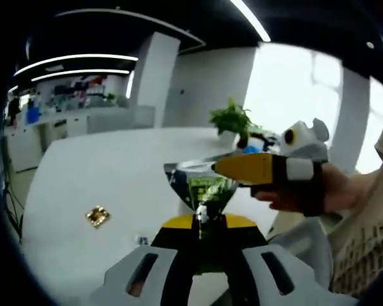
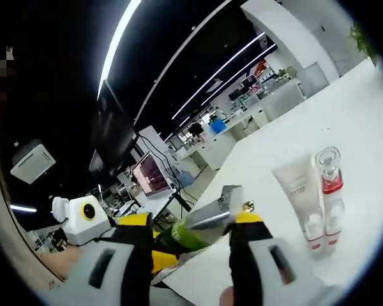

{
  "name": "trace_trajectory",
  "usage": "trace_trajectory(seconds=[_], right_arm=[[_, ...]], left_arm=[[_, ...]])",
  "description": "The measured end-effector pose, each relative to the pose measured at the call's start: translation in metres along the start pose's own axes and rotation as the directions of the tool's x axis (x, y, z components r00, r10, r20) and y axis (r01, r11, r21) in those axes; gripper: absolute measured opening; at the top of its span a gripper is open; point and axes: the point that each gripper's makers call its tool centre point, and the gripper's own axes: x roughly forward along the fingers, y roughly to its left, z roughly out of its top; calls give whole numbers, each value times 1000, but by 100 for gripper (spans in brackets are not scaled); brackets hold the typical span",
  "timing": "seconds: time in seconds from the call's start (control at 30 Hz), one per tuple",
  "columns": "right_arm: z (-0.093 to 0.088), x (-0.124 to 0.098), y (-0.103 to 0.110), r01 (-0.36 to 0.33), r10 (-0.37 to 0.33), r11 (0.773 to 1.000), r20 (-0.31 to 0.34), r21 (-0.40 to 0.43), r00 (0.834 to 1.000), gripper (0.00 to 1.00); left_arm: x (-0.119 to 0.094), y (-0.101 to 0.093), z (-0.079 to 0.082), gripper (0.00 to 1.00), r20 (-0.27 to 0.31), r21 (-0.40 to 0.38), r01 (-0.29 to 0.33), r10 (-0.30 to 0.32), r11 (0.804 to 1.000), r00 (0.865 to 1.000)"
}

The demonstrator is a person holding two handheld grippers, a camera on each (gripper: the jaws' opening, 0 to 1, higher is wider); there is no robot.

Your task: Arrange the skincare products in the storage area until every visible bottle or jar stands upright without overlapping.

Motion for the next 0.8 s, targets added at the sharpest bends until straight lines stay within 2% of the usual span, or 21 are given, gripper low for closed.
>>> trace_trajectory(seconds=[0.03,0.07,0.13,0.3,0.37,0.47,0.53,0.6,0.7,0.77,0.8], right_arm=[[1,-2,-3,10,-10,1000,9,4,1000,20],[2,-2,0,-8,6,999,24,52,1000,17],[2,-4,9,-49,46,996,38,69,998,13],[4,-10,12,-64,60,994,47,87,997,9],[5,-12,13,-72,67,992,49,107,997,7],[4,-15,13,-73,69,992,46,106,997,3],[5,-18,13,-89,85,989,44,120,995,2],[7,-20,16,-110,105,984,42,143,994,2],[12,-22,28,-175,173,974,25,142,985,1],[14,-24,37,-224,225,966,1,126,974,1],[14,-25,44,-261,265,957,-19,125,964,1]], left_arm=[[1,0,-1,12,-3,3,2,-2,1000,1000],[2,-1,-3,12,-9,3,7,-7,1000,1000],[3,-4,-3,13,-9,12,12,-12,1000,1000],[5,-7,-4,20,-11,31,29,-29,999,1000],[5,-8,-4,31,-13,45,41,-40,998,999],[7,-10,-7,56,-24,56,59,-58,997,998],[6,-7,-13,61,-56,35,74,-72,997,996],[4,-6,-14,65,-50,-20,100,-101,995,994],[-1,-6,-11,70,-36,-45,134,-136,990,990],[-5,-14,-6,72,-18,-85,203,-206,975,978],[-8,-19,-2,72,-2,-116,244,-246,963,969]])
